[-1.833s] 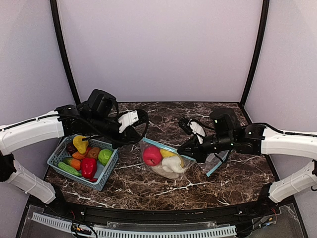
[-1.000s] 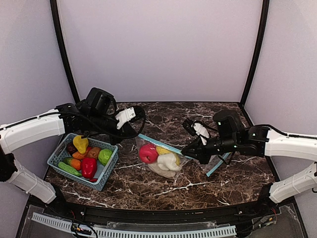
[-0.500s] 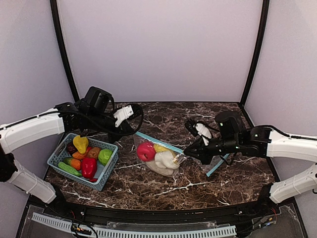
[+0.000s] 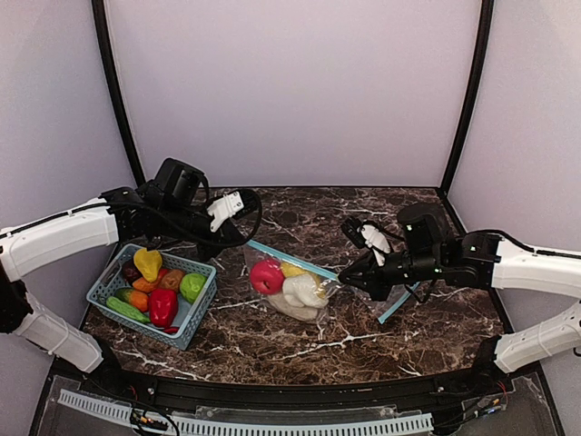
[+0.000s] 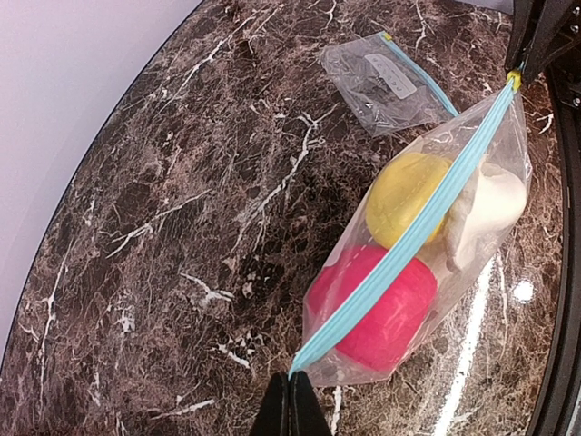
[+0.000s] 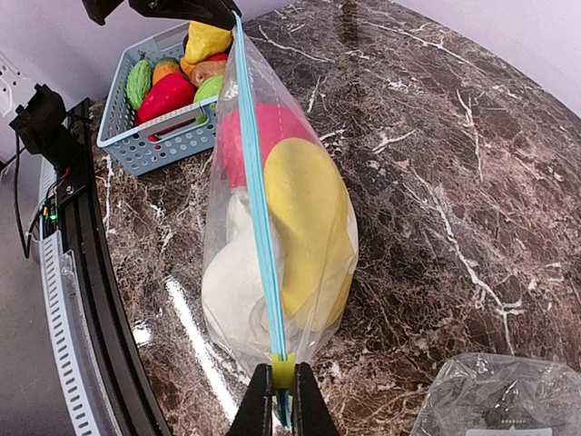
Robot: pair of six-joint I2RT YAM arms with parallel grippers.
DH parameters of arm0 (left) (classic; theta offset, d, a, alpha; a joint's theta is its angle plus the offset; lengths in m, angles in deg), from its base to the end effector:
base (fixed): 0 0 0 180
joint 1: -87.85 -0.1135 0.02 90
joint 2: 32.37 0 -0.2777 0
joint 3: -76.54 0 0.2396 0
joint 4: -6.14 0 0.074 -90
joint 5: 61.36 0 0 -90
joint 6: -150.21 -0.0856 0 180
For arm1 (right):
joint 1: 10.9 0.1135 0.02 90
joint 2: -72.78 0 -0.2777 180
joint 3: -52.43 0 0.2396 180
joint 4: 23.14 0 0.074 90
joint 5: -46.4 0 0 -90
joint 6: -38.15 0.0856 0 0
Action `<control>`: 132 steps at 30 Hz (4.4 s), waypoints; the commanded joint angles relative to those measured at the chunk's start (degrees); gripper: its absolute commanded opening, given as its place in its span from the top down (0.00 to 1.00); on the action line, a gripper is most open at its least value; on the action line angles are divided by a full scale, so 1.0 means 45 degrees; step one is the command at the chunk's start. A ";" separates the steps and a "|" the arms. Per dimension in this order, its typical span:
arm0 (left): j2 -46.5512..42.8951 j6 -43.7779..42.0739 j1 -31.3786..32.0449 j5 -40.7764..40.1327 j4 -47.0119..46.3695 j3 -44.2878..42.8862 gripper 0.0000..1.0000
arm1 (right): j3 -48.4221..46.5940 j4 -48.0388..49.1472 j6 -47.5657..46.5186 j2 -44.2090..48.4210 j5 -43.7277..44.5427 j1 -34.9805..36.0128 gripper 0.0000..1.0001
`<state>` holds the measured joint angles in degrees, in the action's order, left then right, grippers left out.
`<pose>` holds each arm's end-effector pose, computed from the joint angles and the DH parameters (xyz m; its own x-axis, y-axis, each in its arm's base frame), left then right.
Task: Place the food in the zip-top bag and seal the zipper
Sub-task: Zip the zipper on the zipper food storage bag, then place the zipper food storage bag at the center of the board, then adjust the zipper food storage bag at the center of the board.
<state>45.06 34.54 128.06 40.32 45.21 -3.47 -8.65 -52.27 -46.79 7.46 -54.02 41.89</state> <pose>0.2376 -0.2236 0.3015 -0.0816 0.6245 -0.7768 0.8786 0.4130 0.2398 0.1540 0.2285 0.2611 -0.4085 -0.3945 -0.8231 -0.8419 0.5113 0.1728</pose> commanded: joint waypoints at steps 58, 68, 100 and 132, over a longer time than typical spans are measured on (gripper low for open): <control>-0.3852 1.0731 -0.1869 -0.1616 -0.0576 0.3137 0.12 | 0.1559 -0.1551 0.6475 -0.0006 0.2405 -0.7252 0.04; -0.4124 1.1459 -0.1865 -0.1545 -0.1027 0.3723 0.12 | 0.1820 -0.1291 0.6402 -0.1722 0.2274 -0.8412 0.17; -0.4785 1.1647 -0.1866 -0.1645 -0.0713 0.4049 0.11 | 0.0826 -0.0075 0.5946 -0.5210 0.3038 -0.8429 0.53; -0.4928 1.1694 -0.1864 -0.1640 -0.0668 0.4072 0.11 | 0.0168 0.1499 0.3100 -0.5835 -0.0319 -0.6443 0.71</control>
<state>23.90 86.60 119.84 32.67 40.93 14.21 -6.42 -44.62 -30.48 -20.10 -55.66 10.40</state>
